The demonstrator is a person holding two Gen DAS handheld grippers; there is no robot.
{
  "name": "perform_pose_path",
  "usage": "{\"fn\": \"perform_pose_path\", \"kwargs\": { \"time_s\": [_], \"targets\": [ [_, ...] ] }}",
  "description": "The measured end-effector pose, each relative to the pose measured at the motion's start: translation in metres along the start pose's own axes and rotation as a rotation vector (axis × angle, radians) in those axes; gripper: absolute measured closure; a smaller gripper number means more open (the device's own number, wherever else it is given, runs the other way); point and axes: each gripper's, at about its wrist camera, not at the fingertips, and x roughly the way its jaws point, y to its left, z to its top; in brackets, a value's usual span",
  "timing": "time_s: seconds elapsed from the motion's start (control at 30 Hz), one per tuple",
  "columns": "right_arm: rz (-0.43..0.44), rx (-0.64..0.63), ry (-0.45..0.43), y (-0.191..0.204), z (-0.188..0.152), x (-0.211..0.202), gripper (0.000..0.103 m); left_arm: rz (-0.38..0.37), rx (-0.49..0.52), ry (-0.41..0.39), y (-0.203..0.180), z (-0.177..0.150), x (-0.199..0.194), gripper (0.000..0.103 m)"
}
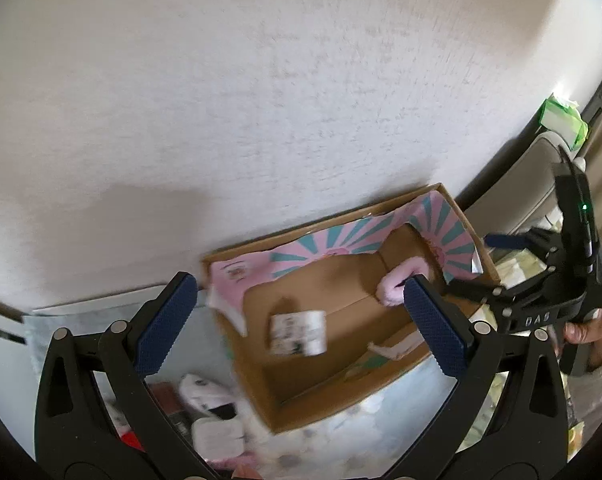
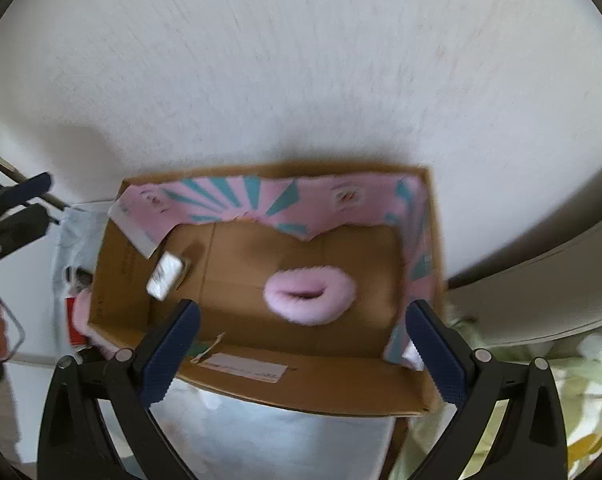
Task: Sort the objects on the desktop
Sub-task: 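Open both tools to drop the ring and packet into the box, then grasp the red milk carton with the left tool while the right tool grasps the black round lid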
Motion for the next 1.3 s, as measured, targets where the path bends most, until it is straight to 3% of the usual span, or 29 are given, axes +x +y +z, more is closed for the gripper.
{"fn": "perform_pose_path", "kwargs": {
  "time_s": [0.23, 0.43, 0.8, 1.03, 1.3],
  "targets": [
    [-0.144, -0.024, -0.047, 0.019, -0.006, -0.041, 0.001, 0.071, 0.046, -0.043, 0.017, -0.012, -0.047, 0.0],
    [-0.094, -0.004, -0.072, 0.036, -0.018, -0.055, 0.001, 0.047, 0.024, -0.067, 0.043, -0.034, -0.083, 0.0],
    [0.02, -0.104, -0.09, 0.113, -0.063, -0.066, 0.001, 0.112, -0.061, -0.078, 0.115, -0.102, -0.132, 0.0],
    [0.066, -0.208, -0.133, 0.174, -0.1, -0.051, 0.001, 0.166, -0.187, 0.003, 0.158, -0.171, -0.115, 0.0],
    [0.133, -0.296, -0.083, 0.225, -0.133, -0.013, 0.001, 0.213, -0.251, 0.142, 0.177, -0.234, -0.059, 0.0]
  ]
}}
